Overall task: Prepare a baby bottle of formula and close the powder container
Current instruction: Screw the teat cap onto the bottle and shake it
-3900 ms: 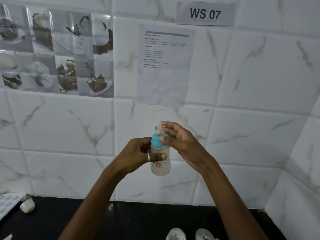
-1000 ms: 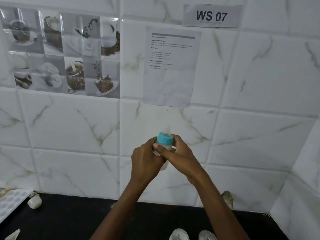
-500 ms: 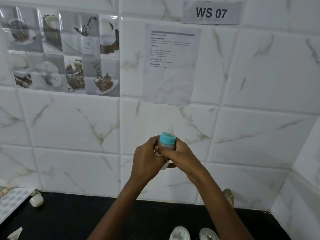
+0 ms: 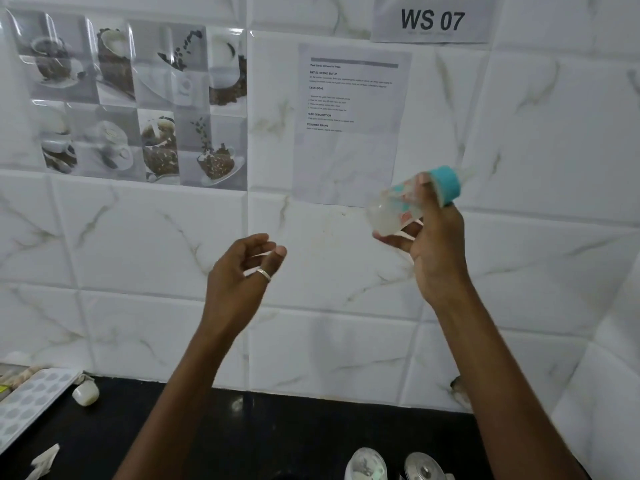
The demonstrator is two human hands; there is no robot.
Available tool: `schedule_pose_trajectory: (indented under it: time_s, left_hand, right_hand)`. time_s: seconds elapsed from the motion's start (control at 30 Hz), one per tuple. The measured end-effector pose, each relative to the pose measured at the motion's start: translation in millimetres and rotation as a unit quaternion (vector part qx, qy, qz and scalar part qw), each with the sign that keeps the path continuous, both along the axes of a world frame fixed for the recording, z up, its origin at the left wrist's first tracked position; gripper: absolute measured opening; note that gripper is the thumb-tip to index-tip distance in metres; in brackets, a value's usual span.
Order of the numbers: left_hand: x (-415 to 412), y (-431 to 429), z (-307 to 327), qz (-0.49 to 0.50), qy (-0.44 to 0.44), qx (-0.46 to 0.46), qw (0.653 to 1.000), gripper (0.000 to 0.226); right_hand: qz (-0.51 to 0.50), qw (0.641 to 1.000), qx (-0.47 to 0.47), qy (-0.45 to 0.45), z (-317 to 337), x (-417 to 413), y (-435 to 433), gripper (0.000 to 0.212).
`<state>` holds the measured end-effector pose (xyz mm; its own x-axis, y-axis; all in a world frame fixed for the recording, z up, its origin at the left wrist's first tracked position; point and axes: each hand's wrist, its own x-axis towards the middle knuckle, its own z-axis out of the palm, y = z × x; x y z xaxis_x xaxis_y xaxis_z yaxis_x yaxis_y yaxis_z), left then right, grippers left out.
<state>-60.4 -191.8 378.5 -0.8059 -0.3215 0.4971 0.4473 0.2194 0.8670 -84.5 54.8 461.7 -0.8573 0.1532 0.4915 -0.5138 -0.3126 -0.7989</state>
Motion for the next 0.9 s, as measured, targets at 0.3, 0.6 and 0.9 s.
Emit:
schedule_pose_trajectory:
  time_s: [0.3,0.6,0.9]
  left_hand:
    - [5.5,-2.4,-8.9,0.012,-0.033,0.001,0.999,0.026]
    - [8.5,-6.7,-9.5,0.018,-0.034,-0.001,0.999,0.024]
    - [6.9,-4.3,-6.8,0.015,-0.042,-0.003,0.999,0.025]
  right_hand:
    - [0.075,0.988,0.122,-0.054,-31.6,2.3,-20.3,0.049]
    - [0.127,0.968,0.208,-0.057,-44.9,1.4,-30.5,0.045]
    - [0.146,0.963,0.217,-0.060,-50.9,2.5,-29.6,0.045]
